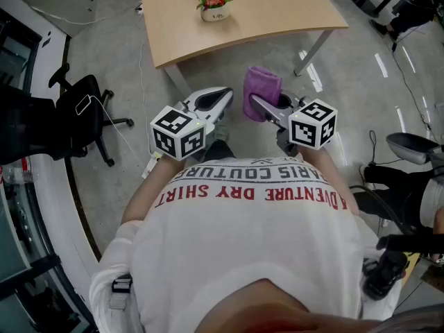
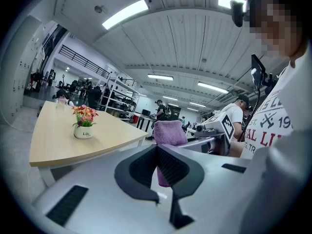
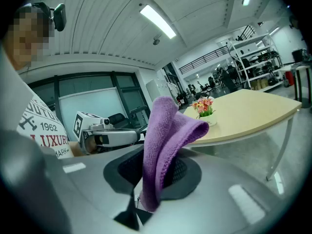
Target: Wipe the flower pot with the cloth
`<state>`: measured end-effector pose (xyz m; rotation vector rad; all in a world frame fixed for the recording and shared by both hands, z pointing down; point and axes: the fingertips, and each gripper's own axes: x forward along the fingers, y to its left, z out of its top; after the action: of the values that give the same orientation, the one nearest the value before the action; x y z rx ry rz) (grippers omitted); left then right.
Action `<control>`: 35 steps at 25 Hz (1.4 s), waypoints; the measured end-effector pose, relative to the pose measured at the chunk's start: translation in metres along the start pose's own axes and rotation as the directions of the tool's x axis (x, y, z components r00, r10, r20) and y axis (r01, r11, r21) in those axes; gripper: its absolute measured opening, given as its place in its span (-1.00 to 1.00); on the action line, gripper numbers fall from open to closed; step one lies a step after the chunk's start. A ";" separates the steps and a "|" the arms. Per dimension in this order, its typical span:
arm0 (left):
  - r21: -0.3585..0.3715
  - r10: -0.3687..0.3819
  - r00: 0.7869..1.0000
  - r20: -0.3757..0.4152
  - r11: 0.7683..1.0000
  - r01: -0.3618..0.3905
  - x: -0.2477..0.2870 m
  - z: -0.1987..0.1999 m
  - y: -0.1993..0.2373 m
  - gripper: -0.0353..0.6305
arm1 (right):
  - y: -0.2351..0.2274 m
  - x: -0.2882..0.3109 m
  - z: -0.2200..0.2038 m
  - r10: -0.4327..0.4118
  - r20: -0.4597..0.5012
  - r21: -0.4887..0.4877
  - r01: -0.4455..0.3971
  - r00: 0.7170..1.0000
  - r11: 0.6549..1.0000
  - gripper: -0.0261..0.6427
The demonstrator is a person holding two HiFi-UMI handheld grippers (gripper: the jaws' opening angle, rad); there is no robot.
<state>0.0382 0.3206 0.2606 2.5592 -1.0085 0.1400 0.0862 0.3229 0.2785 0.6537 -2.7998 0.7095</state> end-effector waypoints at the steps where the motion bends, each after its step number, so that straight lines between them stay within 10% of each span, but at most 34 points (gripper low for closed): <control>1: -0.001 -0.001 1.000 0.001 1.000 0.001 -0.001 0.000 -0.001 -0.89 | 0.001 -0.001 -0.001 -0.001 0.000 0.002 0.001 1.000 1.000 -0.78; 22: -0.023 -0.023 1.000 -0.008 0.999 0.023 0.006 -0.004 0.000 -0.89 | -0.006 -0.002 0.003 -0.004 0.027 0.021 0.004 1.000 1.000 -0.78; 35: -0.129 0.002 0.999 -0.039 0.992 -0.008 0.056 -0.017 0.135 -0.89 | -0.103 0.096 0.012 -0.002 0.001 0.156 0.002 1.000 0.988 -0.78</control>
<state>-0.0108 0.2015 0.3317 2.4279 -0.9768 0.1214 0.0475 0.1999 0.3370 0.6835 -2.7640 0.9352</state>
